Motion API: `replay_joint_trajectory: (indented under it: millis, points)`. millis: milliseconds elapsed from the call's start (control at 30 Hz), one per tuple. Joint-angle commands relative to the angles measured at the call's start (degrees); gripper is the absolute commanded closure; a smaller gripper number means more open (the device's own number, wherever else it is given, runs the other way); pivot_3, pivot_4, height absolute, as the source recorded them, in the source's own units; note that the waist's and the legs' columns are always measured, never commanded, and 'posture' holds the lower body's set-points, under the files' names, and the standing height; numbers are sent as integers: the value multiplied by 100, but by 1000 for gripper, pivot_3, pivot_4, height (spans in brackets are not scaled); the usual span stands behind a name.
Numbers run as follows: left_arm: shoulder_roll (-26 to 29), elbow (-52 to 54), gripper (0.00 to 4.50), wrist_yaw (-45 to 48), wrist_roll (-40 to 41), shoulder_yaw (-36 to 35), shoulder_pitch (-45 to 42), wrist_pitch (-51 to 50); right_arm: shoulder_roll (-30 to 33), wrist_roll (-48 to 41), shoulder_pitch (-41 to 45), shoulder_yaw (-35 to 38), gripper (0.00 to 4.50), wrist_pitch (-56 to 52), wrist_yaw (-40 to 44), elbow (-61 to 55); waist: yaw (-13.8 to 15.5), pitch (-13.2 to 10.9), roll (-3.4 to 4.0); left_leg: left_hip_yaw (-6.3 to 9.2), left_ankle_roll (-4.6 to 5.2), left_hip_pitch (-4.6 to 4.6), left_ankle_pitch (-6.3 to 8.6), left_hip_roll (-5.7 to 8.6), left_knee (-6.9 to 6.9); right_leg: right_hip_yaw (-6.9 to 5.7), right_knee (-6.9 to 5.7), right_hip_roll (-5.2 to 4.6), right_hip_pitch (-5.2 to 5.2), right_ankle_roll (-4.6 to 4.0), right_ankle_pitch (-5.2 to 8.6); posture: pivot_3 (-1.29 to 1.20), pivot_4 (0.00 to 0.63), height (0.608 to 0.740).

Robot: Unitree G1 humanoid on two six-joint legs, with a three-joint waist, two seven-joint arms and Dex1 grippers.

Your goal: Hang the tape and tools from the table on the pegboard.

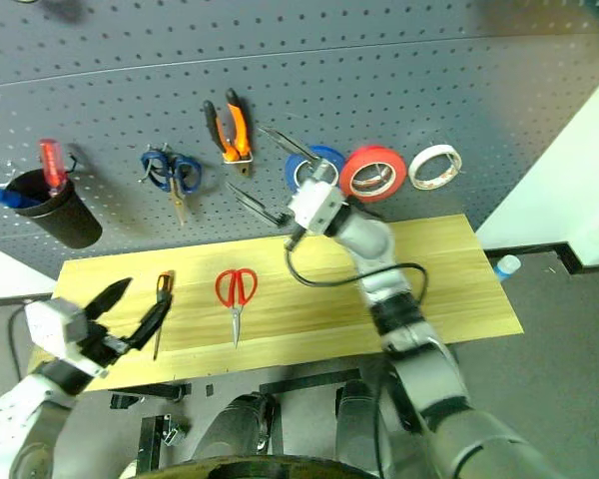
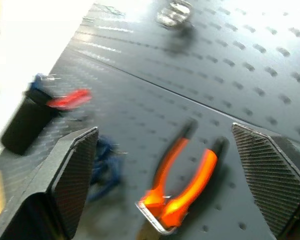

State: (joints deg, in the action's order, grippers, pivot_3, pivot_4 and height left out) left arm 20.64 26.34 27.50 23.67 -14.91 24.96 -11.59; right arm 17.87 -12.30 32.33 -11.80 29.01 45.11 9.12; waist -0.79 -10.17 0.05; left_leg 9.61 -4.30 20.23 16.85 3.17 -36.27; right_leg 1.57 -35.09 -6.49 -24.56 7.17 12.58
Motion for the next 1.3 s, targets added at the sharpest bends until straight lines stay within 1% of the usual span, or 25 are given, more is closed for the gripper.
replay_joint_trajectory:
  millis: [33,100,167,267,333,400,467,533,633,733,833,967,1133,1300]
  points:
    - [-131,205,0,-987,-380,396,-407,-1235,1251,-975,-873,-30,33,-2058,943,-1586,76,-8,-6,2,0,-3,0,0,-3,-2,1,0,6,-1,0,41,172,738]
    - [-242,-4,0,-1519,-491,571,-877,-2196,1919,-958,-1362,30,33,-2866,1074,-1904,118,-15,-21,6,1,1,1,6,-15,-10,3,-8,13,8,7,28,169,738]
    - [-386,-231,0,-1879,-480,597,-1317,-2903,2193,-846,-1570,70,33,-3148,1081,-1971,113,-22,-27,3,2,5,1,7,-25,-11,2,-8,14,24,16,20,169,738]
    - [-607,-779,0,-2438,-807,833,-2108,-3789,2392,-703,-1774,50,33,-3192,1309,-1841,36,-27,-34,-2,2,4,1,4,-32,-11,-2,-7,13,32,9,-2,161,738]
    - [-692,-1023,0,-2599,-959,1001,-2470,-4134,2383,-764,-1791,32,33,-3278,1488,-1793,-21,-31,-44,-1,1,7,1,4,-45,-14,-5,-6,14,44,2,-5,159,738]
    - [-951,-1323,0,-2764,-984,1091,-2896,-4440,2323,-648,-1808,-23,33,-3141,1589,-1708,-18,-33,-46,-3,3,13,3,4,-57,-13,-3,-6,15,46,1,-8,156,738]
    - [-1272,-1646,0,-2905,-970,1092,-3309,-4686,2219,-537,-1765,-70,33,-3063,1626,-1585,12,-38,-56,-2,4,18,5,6,-65,-14,-3,-7,16,29,-11,-7,153,738]
    - [-1537,-1928,0,-3073,-1025,1093,-3629,-4917,2123,-500,-1693,-98,33,-3040,1687,-1500,23,-45,-68,-2,4,22,5,7,-71,-14,-1,-8,16,32,-14,-10,151,738]
    - [-1929,-2274,0,-3428,-1101,890,-3990,-5313,1992,-444,-1592,-106,33,-3005,1765,-1392,22,-50,-77,-3,3,25,5,11,-76,-14,2,-13,16,36,-17,-13,148,738]
    - [-2258,-2526,0,-3788,-1227,675,-4195,-5536,1909,-419,-1514,-77,33,-2986,1839,-1305,-2,-53,-82,-4,3,22,5,12,-75,-14,3,-14,18,39,-18,-12,151,738]
    - [-2381,-2697,0,-3956,-1376,709,-4291,-5791,1861,-390,-1461,-18,33,-2948,1874,-1197,4,-54,-84,-3,2,23,5,12,-74,-15,3,-14,18,40,-17,-12,150,738]
    - [-2593,-2796,0,-4125,-1418,482,-4350,-5888,1878,-326,-1465,28,33,-2840,1903,-1056,18,-57,-89,-4,2,24,5,13,-77,-14,3,-16,18,41,-18,-9,153,738]
    - [-2682,-3246,0,-4145,-1416,214,-4547,-5644,1919,-313,-1565,77,33,-2790,1909,-1034,22,-58,-91,-5,1,25,5,13,-77,-14,4,-17,19,42,-18,-9,153,738]
    - [-2705,-3783,0,-4123,-1393,-10,-4831,-5307,1996,-286,-1856,136,33,-2799,1906,-1168,20,-58,-90,-7,1,23,5,14,-77,-14,4,-20,20,44,-18,-23,147,738]
